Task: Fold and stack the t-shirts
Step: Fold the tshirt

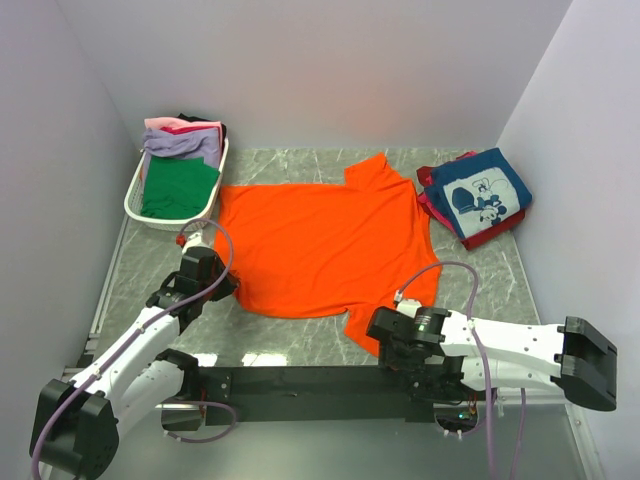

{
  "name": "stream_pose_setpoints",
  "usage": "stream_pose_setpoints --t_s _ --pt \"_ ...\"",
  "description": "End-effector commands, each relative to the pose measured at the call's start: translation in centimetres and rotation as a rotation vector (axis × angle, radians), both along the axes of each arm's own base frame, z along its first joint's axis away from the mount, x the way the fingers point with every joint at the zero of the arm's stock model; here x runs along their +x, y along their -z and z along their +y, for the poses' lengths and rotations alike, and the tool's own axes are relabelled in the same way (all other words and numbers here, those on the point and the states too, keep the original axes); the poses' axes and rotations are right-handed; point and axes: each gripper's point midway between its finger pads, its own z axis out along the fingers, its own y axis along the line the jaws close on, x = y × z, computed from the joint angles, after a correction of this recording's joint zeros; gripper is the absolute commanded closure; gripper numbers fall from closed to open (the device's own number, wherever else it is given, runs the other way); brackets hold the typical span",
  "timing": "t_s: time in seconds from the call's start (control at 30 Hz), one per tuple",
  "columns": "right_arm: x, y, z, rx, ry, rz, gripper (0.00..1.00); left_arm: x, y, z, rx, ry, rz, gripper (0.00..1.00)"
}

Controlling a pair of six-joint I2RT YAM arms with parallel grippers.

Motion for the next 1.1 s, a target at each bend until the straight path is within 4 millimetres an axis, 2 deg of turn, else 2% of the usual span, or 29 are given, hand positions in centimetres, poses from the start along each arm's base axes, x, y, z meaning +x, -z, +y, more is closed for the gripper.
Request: stream_pose_setpoints --t_s 0.0,0.2,0.4,0.5,0.53,0.63,0.83,0.97,1.07 --pt "0.3 -0.1 -0.5 -0.011 0.036 -0.028 0.39 0.8 -2.0 -0.5 -0.026 0.013 -0.055 0.99" --pt "0.5 0.5 0.3 0.021 0.039 -0.036 0.41 0.8 -1.9 -0.6 -0.028 0.018 -0.049 0.99" --pt "0.4 1.0 0.3 0.004 0.015 -0.025 0.48 0.8 -2.1 -0.4 -0.023 0.006 -0.052 0.99" --pt "1.2 0.3 0.3 -0.017 0.004 -0.064 0.57 0.7 -2.2 -0.4 -0.027 0.005 -0.052 0.99" --pt "1.4 0.2 0.1 -0.028 0.003 -0.072 0.65 0.7 -2.2 -0.4 -0.028 0.004 -0.051 0.99" --pt "2.0 -0.1 0.5 -0.026 0.000 -0.095 0.79 0.6 -2.4 -0.5 -0.036 0.006 -0.052 0.99" --pt "3.6 -0.8 1.5 -0.027 -0.010 -0.165 0.98 0.4 -2.9 -0.7 -0.054 0.009 -0.056 0.99" --pt "4.3 -1.2 1.8 -0.047 -0.052 -0.192 1.00 0.1 -2.9 -0.8 -0.065 0.011 -0.045 0.99" --pt "5.2 -2.4 2.7 -0.022 -0.074 -0.234 1.00 -0.1 -3.2 -0.8 -0.071 0.008 -0.044 1.00"
